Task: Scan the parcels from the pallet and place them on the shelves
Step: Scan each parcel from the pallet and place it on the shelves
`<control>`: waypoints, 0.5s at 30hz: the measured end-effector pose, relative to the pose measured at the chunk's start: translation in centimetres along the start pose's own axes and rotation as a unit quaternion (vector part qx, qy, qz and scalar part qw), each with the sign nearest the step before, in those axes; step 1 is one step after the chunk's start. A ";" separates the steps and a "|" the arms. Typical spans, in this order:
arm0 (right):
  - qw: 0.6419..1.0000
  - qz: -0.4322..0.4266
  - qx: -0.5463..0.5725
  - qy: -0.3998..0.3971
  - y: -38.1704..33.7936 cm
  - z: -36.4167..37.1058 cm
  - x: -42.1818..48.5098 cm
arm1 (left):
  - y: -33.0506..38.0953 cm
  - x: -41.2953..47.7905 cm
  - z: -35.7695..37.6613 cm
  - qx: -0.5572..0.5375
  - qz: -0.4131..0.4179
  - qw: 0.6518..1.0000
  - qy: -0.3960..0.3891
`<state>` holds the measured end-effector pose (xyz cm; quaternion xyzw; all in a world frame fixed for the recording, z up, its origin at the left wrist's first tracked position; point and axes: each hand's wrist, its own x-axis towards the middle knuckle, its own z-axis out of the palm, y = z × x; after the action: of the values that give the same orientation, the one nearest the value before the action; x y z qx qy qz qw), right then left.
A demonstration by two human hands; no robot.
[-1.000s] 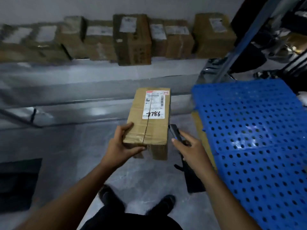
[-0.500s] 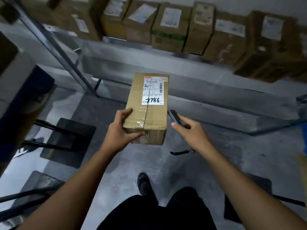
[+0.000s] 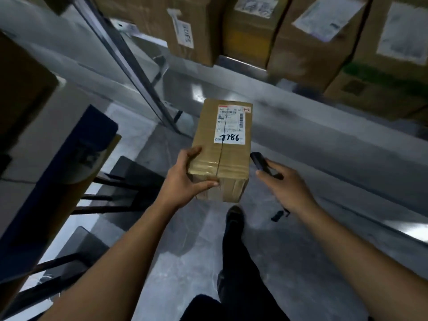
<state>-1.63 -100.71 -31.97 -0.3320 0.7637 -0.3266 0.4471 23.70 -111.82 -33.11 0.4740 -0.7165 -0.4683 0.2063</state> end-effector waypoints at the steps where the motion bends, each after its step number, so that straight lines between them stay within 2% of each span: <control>1: 1.000 0.010 0.004 -0.002 -0.1 0.7 2.2 | -1.1 1.8 -0.1 -0.001 -0.009 1.000 0.001; 11: 0.999 0.018 0.030 0.020 1.5 8.0 22.8 | -14.6 19.4 0.3 -0.013 0.029 0.999 0.014; 15: 1.000 -0.001 0.004 -0.001 1.2 11.3 28.7 | -19.7 24.8 -0.5 0.047 0.028 0.997 0.049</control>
<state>-2.59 -125.27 -50.63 -0.3313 0.7617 -0.3296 0.4488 22.15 -135.90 -53.63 0.4856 -0.7396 -0.4045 0.2315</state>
